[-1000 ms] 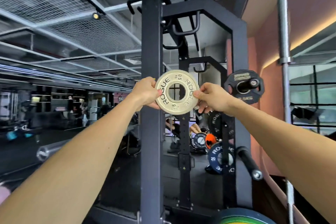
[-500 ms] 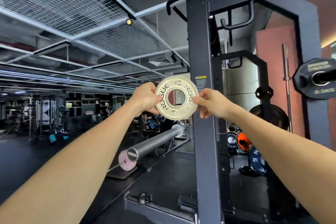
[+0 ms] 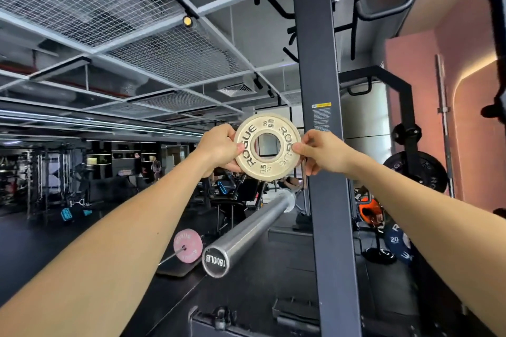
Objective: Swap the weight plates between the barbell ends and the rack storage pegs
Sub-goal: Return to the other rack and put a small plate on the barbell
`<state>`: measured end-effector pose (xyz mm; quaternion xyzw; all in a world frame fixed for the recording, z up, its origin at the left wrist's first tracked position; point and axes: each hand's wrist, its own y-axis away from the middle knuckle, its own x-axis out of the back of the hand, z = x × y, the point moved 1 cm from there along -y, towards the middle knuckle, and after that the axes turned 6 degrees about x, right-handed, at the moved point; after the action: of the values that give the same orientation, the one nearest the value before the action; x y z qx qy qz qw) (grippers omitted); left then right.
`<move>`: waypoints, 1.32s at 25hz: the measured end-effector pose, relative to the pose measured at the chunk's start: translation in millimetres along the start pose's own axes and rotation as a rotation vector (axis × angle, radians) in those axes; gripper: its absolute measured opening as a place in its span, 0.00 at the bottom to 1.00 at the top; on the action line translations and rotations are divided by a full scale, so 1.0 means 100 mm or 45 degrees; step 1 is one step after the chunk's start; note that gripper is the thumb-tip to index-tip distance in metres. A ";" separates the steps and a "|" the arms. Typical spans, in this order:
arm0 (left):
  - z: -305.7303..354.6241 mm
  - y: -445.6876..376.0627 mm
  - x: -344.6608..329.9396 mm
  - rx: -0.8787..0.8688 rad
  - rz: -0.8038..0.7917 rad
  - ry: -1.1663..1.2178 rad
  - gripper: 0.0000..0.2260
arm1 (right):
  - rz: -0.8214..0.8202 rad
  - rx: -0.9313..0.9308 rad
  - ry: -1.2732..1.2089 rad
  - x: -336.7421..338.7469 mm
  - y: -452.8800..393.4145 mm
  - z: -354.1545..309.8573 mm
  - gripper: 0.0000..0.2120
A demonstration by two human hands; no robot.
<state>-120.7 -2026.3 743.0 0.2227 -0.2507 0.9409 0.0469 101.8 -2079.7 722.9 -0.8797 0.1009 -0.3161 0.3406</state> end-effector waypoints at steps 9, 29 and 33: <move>-0.38 -0.74 -0.05 -0.024 -0.095 -0.005 0.04 | 0.043 -0.100 0.097 -0.28 -0.48 0.37 0.10; -0.93 0.37 0.82 -0.067 -0.448 0.083 0.03 | 0.214 -0.421 0.309 -1.26 0.87 -1.09 0.15; -1.15 0.78 0.84 -0.028 -0.534 0.122 0.04 | 0.202 -0.481 0.314 -1.44 1.26 -1.11 0.16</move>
<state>-257.2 -2039.4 656.6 0.2246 -0.2065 0.9173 0.2557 -75.5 -2177.0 632.3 -0.8719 0.2678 -0.3689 0.1787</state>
